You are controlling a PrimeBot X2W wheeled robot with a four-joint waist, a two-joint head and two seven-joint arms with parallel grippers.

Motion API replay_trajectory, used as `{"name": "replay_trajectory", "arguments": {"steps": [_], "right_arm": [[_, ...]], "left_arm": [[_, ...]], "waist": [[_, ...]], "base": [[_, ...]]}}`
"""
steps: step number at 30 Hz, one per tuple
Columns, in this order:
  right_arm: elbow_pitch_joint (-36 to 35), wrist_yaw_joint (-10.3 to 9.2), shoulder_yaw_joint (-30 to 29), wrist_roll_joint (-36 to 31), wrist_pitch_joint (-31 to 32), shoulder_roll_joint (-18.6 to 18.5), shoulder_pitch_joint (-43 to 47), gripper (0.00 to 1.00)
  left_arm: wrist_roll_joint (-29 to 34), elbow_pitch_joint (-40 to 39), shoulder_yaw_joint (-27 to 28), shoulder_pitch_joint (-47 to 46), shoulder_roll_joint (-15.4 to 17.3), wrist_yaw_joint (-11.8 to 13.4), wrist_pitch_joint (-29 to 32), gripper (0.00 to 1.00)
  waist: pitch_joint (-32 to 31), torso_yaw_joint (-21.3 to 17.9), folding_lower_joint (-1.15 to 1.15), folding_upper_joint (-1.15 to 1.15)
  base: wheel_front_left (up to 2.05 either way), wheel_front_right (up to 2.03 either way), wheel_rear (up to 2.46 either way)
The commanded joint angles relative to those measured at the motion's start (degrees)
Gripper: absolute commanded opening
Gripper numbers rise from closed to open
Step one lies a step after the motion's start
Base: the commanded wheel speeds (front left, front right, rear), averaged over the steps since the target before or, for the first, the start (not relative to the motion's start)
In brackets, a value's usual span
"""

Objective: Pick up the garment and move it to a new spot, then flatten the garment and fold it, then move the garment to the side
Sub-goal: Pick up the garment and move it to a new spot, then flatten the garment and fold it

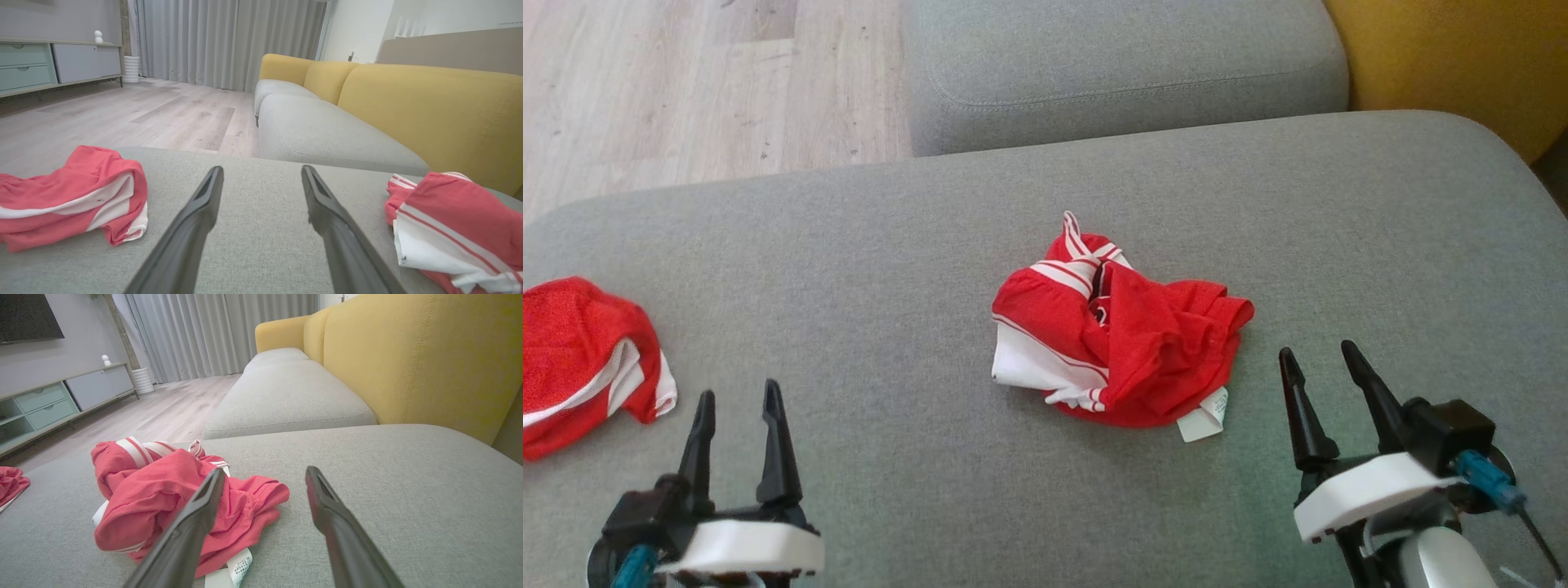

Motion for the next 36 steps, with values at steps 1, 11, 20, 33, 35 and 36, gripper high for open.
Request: {"name": "replay_trajectory", "arguments": {"steps": [1, 11, 20, 33, 35, 36], "right_arm": [[-2.0, 0.44, 1.0, 0.4, 0.1, -0.3, -1.0, 1.0], [-2.5, 0.44, 2.8, 2.7, 1.8, -0.3, -2.6, 1.0], [1.4, 0.44, 13.2, 17.7, 15.8, -0.3, -9.9, 1.0], [12.6, 0.44, 17.0, 22.5, 14.1, -0.3, -19.8, 0.0], [11.4, 0.44, 16.9, 20.5, 13.0, -0.3, -21.5, 0.0], [10.4, 0.44, 17.3, 19.4, 13.0, -0.3, -22.6, 0.0]], "left_arm": [[0.8, -2.6, 1.7, -2.5, 1.2, 0.4, 0.1, 1.0], [0.8, -4.7, 1.2, -2.9, 1.6, 1.1, 1.4, 1.0], [0.7, -4.7, -0.1, -5.3, 1.4, 0.4, 2.0, 1.0], [0.6, -2.9, -1.7, -7.4, 0.9, -0.7, 1.5, 1.0], [0.5, -2.6, -1.8, -7.5, 0.8, -0.8, 1.3, 1.0], [0.4, -2.5, -1.8, -7.5, 0.7, -0.8, 1.2, 1.0]], "waist": [[0.0, 0.0, 0.0, 0.0], [1.0, 0.7, 0.0, 0.0], [3.6, 3.0, 0.0, 0.0], [4.5, 4.7, 0.0, 0.0], [4.4, 4.7, 0.0, 0.0], [4.3, 4.7, 0.0, 0.0]], "base": [[0.0, 0.0, 0.0], [0.0, 0.0, 0.0], [0.0, 0.0, 0.0], [0.0, 0.0, 0.0], [0.0, 0.0, 0.0], [0.0, 0.0, 0.0]]}}
